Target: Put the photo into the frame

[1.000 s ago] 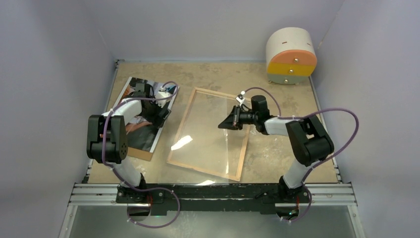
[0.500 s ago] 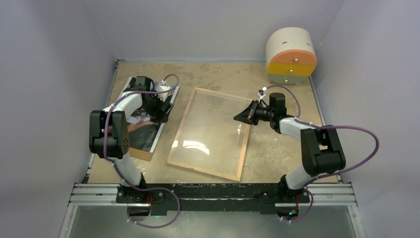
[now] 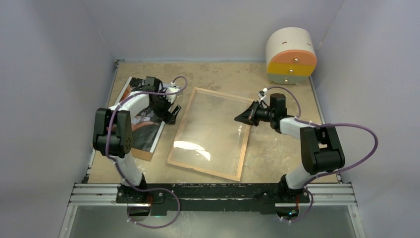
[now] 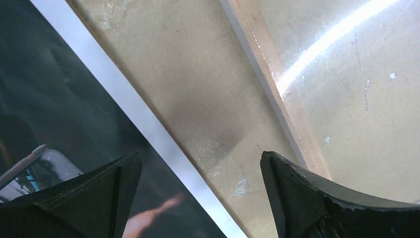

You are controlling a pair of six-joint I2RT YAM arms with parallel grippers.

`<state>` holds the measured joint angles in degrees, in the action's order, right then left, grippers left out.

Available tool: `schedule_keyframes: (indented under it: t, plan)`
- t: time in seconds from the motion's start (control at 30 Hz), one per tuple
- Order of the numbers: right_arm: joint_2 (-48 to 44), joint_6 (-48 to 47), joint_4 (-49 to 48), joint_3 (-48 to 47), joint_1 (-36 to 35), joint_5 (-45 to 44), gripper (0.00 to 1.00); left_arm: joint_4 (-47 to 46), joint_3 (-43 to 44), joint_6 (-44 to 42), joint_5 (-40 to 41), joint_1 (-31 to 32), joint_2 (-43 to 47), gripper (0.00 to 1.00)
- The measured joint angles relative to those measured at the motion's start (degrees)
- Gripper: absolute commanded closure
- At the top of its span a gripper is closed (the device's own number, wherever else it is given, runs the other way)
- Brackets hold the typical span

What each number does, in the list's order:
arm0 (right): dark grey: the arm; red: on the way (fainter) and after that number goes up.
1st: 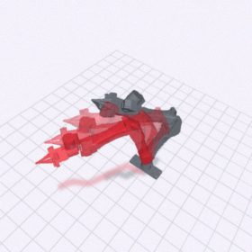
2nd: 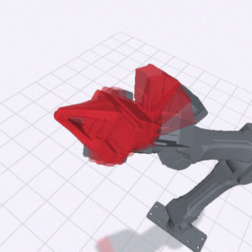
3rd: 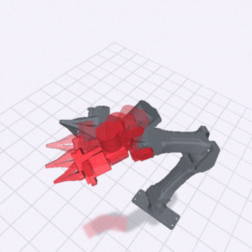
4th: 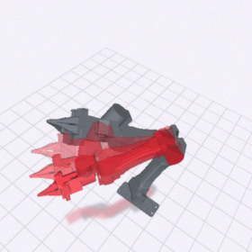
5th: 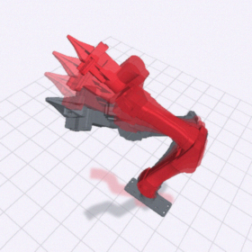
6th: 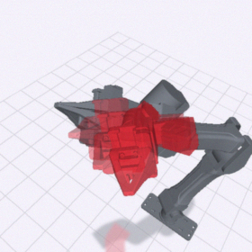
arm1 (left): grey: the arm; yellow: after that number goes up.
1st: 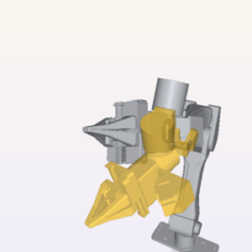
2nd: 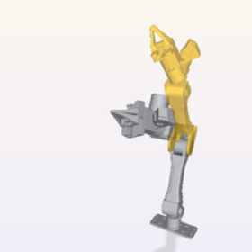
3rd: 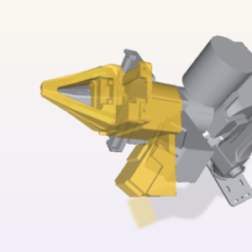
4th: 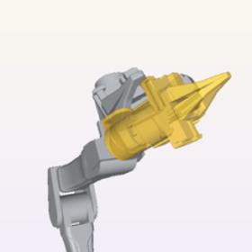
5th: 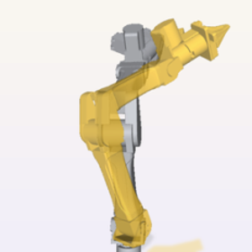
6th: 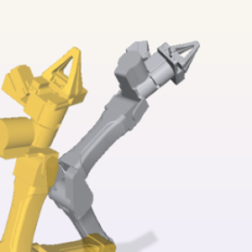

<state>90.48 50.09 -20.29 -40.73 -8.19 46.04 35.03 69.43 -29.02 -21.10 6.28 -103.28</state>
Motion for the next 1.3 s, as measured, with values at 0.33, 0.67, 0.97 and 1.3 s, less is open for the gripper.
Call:
schedule_keyframes:
  t: [0.33, 0.67, 0.97, 1.3]
  plan:
    - [2.27, -0.28, 1.27, 0.0, 0.79, -0.04, 1.0, -0.17, 0.11, 0.94, 0.07, 1.01, -0.15, 0.03]
    - [2.25, -1.11, 1.86, 1.05, 1.44, -0.09, 1.0, -0.22, 0.11, 0.98, 0.09, 1.64, -0.26, 0.03]
    - [2.25, -1.09, 1.86, 1.88, 1.95, -0.11, 1.0, -0.22, 0.11, 0.98, 0.13, 2.14, -0.7, 0.03]
    - [0.15, -1.05, -1.81, 1.9, 1.95, -0.02, 1.0, -1.38, 0.04, 0.96, 0.92, 2.71, -1.18, 0.06]
